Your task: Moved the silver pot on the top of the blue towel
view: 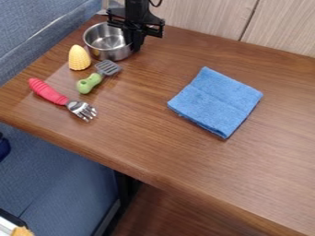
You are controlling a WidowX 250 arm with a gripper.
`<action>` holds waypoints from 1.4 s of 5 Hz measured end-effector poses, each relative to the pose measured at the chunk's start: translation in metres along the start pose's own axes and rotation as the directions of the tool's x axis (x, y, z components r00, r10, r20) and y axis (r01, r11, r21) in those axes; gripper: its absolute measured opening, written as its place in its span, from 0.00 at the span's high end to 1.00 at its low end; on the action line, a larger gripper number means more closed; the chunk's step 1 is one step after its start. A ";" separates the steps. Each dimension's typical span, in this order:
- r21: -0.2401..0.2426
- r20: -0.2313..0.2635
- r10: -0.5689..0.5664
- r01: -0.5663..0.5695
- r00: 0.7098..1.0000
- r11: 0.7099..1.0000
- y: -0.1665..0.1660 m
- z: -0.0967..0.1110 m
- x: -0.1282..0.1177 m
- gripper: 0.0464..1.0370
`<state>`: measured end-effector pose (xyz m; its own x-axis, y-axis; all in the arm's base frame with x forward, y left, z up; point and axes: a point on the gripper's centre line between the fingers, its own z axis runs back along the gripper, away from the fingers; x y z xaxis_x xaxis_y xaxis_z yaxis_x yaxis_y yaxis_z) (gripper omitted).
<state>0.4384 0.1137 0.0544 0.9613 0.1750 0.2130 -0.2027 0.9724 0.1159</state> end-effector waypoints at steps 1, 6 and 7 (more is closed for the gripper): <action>0.003 0.003 0.007 -0.007 1.000 1.000 0.000 0.000 0.000 0.96; -0.012 0.068 0.053 -0.052 0.996 0.999 -0.009 0.051 0.024 0.97; -0.033 0.104 0.006 -0.003 0.995 0.999 -0.036 0.082 0.004 0.97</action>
<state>0.4347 0.0665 0.1303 0.9355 0.1640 0.3130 -0.1990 0.9764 0.0833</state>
